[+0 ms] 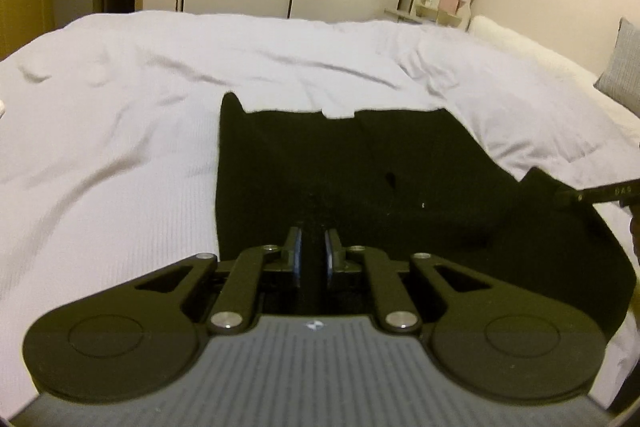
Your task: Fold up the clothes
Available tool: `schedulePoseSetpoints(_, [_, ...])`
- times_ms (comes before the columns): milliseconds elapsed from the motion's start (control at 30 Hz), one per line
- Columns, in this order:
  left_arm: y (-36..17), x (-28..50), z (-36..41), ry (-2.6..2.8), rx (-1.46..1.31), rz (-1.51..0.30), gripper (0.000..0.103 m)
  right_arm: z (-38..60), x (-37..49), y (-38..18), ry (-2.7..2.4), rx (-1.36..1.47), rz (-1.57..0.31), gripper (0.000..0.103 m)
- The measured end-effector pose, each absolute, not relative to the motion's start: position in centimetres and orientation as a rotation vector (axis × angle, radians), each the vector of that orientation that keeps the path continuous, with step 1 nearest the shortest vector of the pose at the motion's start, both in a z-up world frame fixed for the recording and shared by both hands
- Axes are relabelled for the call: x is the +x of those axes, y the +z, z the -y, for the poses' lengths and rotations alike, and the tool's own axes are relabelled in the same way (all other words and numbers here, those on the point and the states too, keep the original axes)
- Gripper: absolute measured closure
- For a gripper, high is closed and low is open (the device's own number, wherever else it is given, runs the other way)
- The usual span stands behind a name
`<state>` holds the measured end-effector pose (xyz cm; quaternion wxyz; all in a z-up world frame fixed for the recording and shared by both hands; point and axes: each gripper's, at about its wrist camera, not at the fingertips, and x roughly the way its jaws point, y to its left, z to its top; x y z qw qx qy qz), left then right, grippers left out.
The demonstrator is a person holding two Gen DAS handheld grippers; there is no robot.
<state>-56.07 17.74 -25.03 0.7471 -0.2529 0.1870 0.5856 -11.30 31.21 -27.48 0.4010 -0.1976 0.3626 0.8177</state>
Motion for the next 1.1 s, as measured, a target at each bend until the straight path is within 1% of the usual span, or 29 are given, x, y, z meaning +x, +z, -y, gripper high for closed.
schedulePoseSetpoints(100, [-26.1,-56.0,-18.8,1.297,-0.580,-0.427,0.092,-31.5,-11.1,-27.6,2.037,-0.488,-0.908,0.094])
schedulePoseSetpoints(200, [-28.2,-55.5,-19.6,1.329,-0.592,-0.503,0.090,-31.9,-11.8,-28.9,1.975,-0.550,-0.906,0.095])
schedulePoseSetpoints(300, [-28.4,-54.9,-19.4,1.373,-0.551,-0.538,0.084,-32.4,-12.6,-30.8,1.902,-0.589,-0.950,0.093])
schedulePoseSetpoints(333, [-28.0,-54.7,-19.2,1.390,-0.518,-0.556,0.079,-32.5,-12.6,-31.0,1.883,-0.584,-0.958,0.087])
schedulePoseSetpoints(367, [-27.5,-54.4,-18.9,1.418,-0.477,-0.576,0.078,-32.4,-12.5,-30.6,1.857,-0.574,-0.949,0.078])
schedulePoseSetpoints(400, [-27.0,-54.3,-18.6,1.474,-0.438,-0.602,0.078,-32.3,-12.5,-30.1,1.830,-0.566,-0.931,0.072])
schedulePoseSetpoints(467, [-25.8,-54.5,-17.7,1.541,-0.391,-0.626,0.083,-31.2,-12.7,-28.7,1.762,-0.567,-0.828,0.051])
schedulePoseSetpoints(533, [-24.4,-54.7,-16.0,1.533,-0.387,-0.601,0.086,-29.2,-13.1,-26.9,1.708,-0.562,-0.689,0.050])
schedulePoseSetpoints(600, [-23.3,-53.7,-13.2,1.471,-0.372,-0.569,0.086,-26.3,-13.8,-25.3,1.720,-0.541,-0.589,0.050])
schedulePoseSetpoints(733, [-23.6,-49.6,-7.8,1.366,-0.295,-0.583,0.086,-19.8,-16.0,-24.6,1.840,-0.532,-0.532,0.050])
schedulePoseSetpoints(833, [-26.0,-47.7,-5.6,1.370,-0.294,-0.637,0.085,-15.8,-18.1,-26.7,1.856,-0.640,-0.453,0.050])
schedulePoseSetpoints(933, [-29.5,-48.1,-5.3,1.488,-0.360,-0.723,0.085,-13.8,-18.5,-30.3,1.792,-0.753,-0.339,0.048])
schedulePoseSetpoints(967, [-29.9,-48.6,-5.0,1.502,-0.382,-0.695,0.085,-13.7,-17.8,-31.2,1.771,-0.753,-0.325,0.048])
schedulePoseSetpoints(1000, [-30.1,-49.0,-4.6,1.516,-0.404,-0.669,0.085,-13.8,-16.9,-31.6,1.777,-0.726,-0.354,0.049])
schedulePoseSetpoints(1033, [-29.8,-49.2,-4.4,1.529,-0.420,-0.660,0.088,-14.0,-16.1,-31.8,1.781,-0.704,-0.380,0.050])
schedulePoseSetpoints(1067, [-29.3,-49.4,-4.2,1.543,-0.429,-0.650,0.092,-14.2,-15.9,-31.5,1.774,-0.703,-0.395,0.053])
schedulePoseSetpoints(1100, [-28.7,-49.5,-4.0,1.557,-0.439,-0.640,0.094,-14.3,-15.7,-31.1,1.768,-0.701,-0.410,0.055])
